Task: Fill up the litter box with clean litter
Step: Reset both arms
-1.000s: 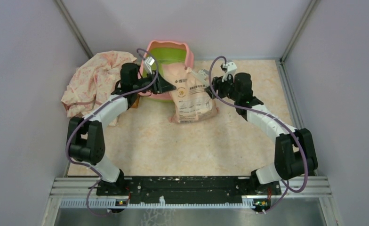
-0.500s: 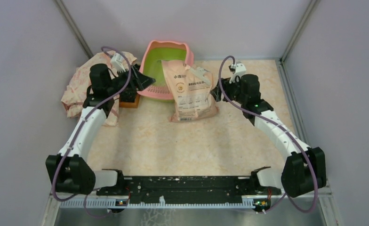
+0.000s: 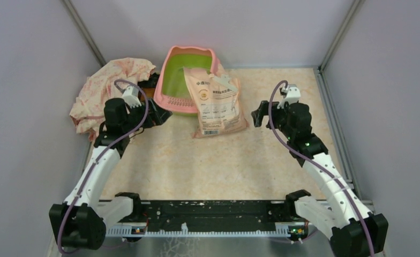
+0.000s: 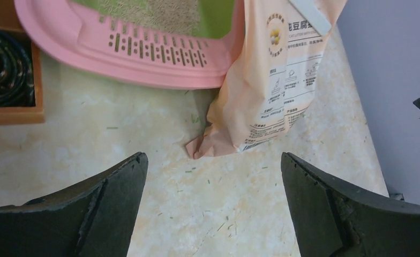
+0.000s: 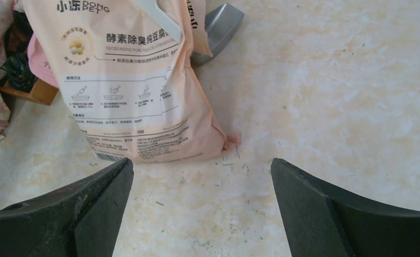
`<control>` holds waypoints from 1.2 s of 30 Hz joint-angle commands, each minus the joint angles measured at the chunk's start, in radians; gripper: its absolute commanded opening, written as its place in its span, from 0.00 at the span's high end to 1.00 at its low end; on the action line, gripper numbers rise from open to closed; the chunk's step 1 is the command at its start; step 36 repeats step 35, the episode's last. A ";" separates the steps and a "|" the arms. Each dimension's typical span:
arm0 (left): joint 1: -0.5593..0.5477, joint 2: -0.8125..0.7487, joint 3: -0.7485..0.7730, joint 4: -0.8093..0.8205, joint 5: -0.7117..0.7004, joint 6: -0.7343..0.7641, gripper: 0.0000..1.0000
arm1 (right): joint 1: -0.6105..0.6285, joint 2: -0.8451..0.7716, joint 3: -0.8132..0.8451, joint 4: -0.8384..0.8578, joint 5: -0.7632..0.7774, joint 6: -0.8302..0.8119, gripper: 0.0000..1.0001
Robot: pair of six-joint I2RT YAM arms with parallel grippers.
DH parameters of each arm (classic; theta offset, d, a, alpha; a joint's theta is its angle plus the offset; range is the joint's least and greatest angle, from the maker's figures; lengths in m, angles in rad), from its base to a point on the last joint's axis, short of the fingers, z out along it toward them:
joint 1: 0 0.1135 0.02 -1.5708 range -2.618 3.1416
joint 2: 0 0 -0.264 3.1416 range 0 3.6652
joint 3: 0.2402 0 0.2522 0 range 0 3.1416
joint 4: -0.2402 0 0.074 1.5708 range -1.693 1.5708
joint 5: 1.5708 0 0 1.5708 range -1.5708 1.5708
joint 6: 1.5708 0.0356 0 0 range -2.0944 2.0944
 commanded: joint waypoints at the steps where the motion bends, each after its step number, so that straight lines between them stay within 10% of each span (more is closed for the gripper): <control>1: 0.002 -0.093 -0.042 0.002 -0.067 0.027 0.01 | -0.005 -0.059 -0.023 -0.010 0.074 0.052 0.02; 36: 0.002 -0.261 -0.137 -0.051 -0.191 0.000 0.01 | -0.005 -0.137 -0.138 0.038 0.079 0.166 0.02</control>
